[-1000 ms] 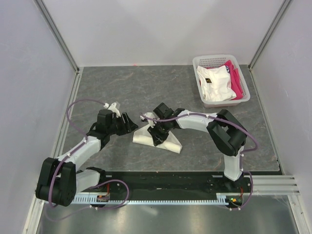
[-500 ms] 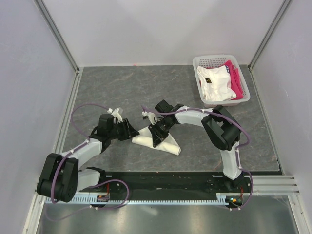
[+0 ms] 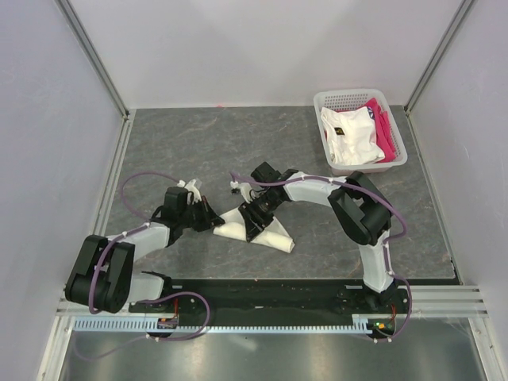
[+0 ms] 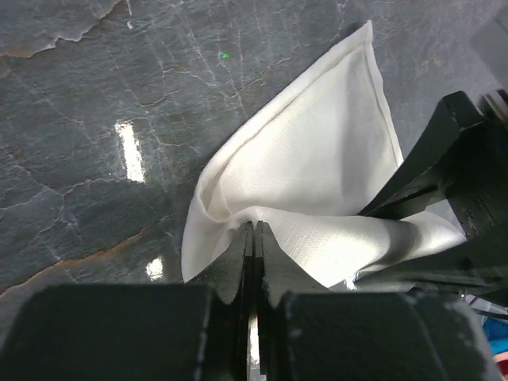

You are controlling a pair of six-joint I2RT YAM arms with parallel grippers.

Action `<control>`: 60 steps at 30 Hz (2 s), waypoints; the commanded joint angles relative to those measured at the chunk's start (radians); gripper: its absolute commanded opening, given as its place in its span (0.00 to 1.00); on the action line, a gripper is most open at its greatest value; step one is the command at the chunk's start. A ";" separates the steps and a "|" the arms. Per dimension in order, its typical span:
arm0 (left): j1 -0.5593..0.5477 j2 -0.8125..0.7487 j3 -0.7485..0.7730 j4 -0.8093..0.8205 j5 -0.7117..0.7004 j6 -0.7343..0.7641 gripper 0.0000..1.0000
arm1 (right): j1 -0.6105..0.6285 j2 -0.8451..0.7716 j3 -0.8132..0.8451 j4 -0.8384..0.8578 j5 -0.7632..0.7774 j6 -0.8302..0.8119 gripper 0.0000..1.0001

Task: Fold the napkin, place the utensils inside, and roll it up
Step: Roll the napkin with the utensil

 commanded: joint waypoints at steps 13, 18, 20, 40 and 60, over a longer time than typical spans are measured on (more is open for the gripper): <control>-0.003 0.109 0.150 -0.144 -0.018 0.029 0.02 | 0.080 -0.322 -0.130 0.187 0.474 -0.064 0.73; -0.003 0.146 0.197 -0.204 -0.024 0.040 0.02 | 0.226 -0.337 -0.158 0.189 0.707 -0.145 0.73; -0.003 0.160 0.206 -0.207 -0.023 0.042 0.02 | 0.261 -0.317 -0.158 0.187 0.793 -0.170 0.74; -0.003 0.189 0.223 -0.213 -0.009 0.049 0.02 | 0.303 -0.201 -0.135 0.167 0.836 -0.231 0.73; -0.003 0.159 0.272 -0.219 -0.035 0.071 0.47 | 0.225 -0.095 -0.047 0.027 0.573 -0.199 0.37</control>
